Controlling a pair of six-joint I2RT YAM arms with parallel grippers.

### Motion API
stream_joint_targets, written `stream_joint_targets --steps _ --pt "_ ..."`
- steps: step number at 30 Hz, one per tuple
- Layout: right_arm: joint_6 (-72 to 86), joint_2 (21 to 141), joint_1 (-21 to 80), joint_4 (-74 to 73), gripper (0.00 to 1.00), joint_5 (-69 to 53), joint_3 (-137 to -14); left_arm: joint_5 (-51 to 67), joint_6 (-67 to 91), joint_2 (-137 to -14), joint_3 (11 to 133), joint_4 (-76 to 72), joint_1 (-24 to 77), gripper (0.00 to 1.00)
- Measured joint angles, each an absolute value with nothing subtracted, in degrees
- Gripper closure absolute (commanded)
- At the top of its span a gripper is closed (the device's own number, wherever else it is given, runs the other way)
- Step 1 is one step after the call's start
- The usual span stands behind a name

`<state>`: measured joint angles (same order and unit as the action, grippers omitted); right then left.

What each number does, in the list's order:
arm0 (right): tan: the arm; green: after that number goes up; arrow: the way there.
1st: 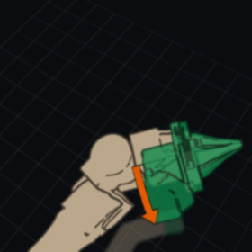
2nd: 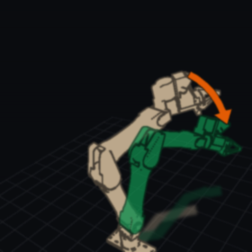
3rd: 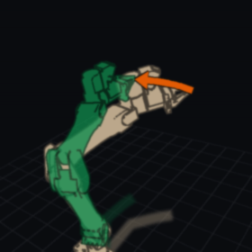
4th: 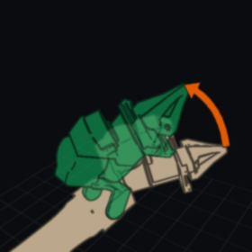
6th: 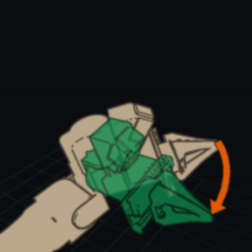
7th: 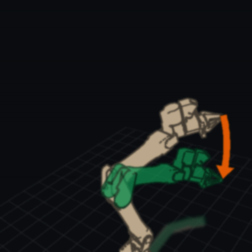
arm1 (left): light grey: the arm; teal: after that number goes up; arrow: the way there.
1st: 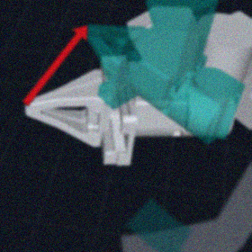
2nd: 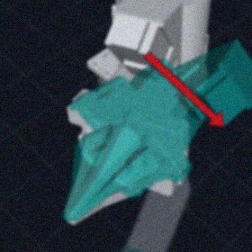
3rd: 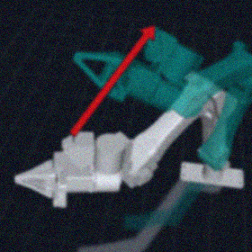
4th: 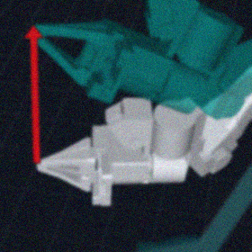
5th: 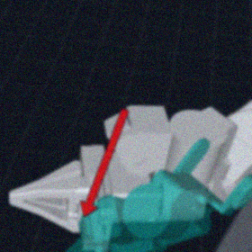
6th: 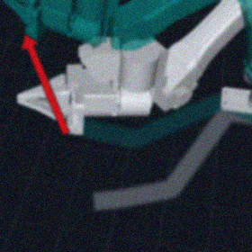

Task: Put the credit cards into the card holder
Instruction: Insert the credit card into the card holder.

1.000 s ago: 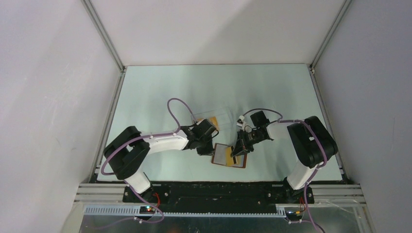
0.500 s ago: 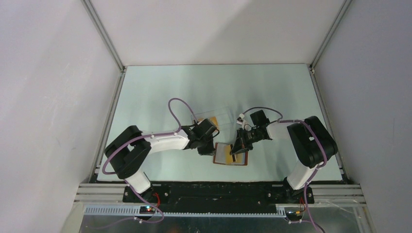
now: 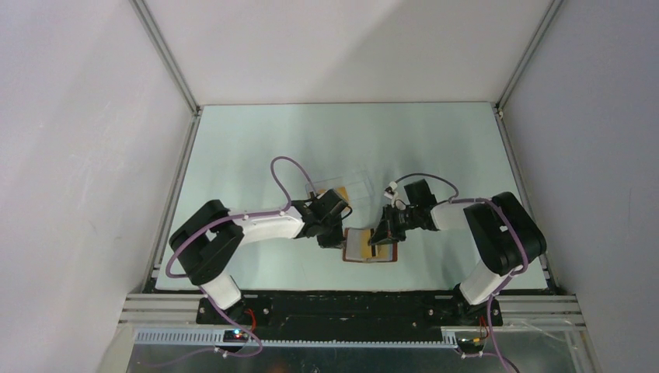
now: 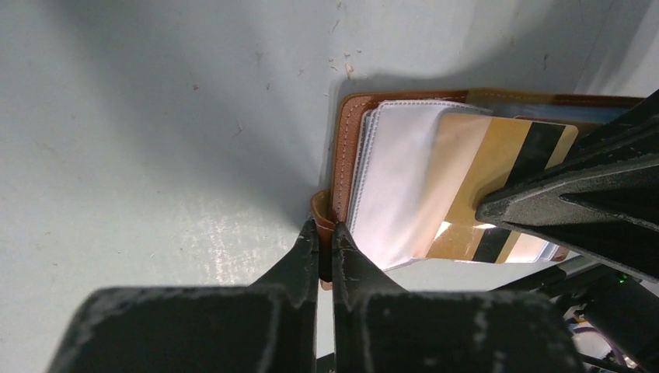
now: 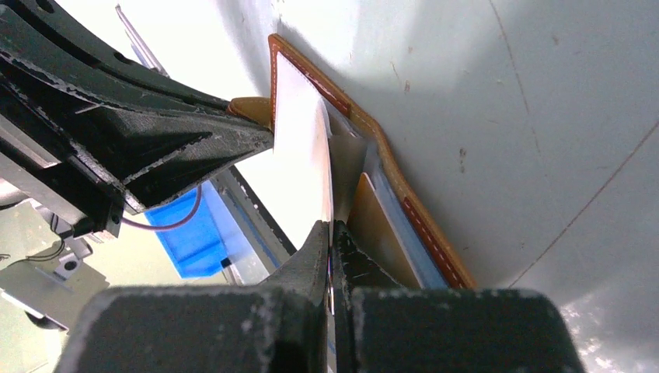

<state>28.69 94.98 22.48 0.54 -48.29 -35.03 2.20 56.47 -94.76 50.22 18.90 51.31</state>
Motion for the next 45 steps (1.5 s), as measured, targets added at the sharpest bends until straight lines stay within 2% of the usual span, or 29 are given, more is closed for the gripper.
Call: stream_joint_targets --steps 10,11,15,17,19,23,28,36,45 --pt "32.4 94.6 25.6 6.3 1.0 -44.9 -33.6 2.6 56.6 -94.9 50.3 18.7 51.3 1.0" --pt "32.7 94.6 26.2 6.7 0.96 -44.3 -33.6 2.6 56.6 -94.9 50.3 18.7 51.3 1.0" --pt "33.9 93.0 28.1 6.1 0.6 -41.0 -33.6 2.6 56.9 -94.9 50.3 18.8 51.3 1.0" --pt "34.4 91.6 28.6 4.8 0.49 -39.6 -33.5 2.8 57.0 -94.9 50.3 18.7 51.3 1.0" --pt "34.5 89.0 28.9 3.0 0.39 -37.8 -33.5 2.9 57.0 -94.9 50.3 18.7 51.4 1.0" --pt "34.5 85.1 29.2 -1.1 0.27 -34.8 -33.6 3.3 57.0 -94.9 50.3 18.7 51.5 1.0" --pt "34.5 84.1 29.4 -4.2 0.23 -33.3 -35.0 3.4 57.0 -94.9 50.3 18.6 51.6 1.0" --pt "35.2 88.1 30.6 -2.7 0.26 -36.3 -36.8 3.7 57.0 -95.1 50.3 18.5 51.6 1.0" --pt "38.1 91.5 33.3 0.7 0.25 -39.5 -38.3 3.7 57.0 -95.0 50.3 18.9 51.6 1.0"
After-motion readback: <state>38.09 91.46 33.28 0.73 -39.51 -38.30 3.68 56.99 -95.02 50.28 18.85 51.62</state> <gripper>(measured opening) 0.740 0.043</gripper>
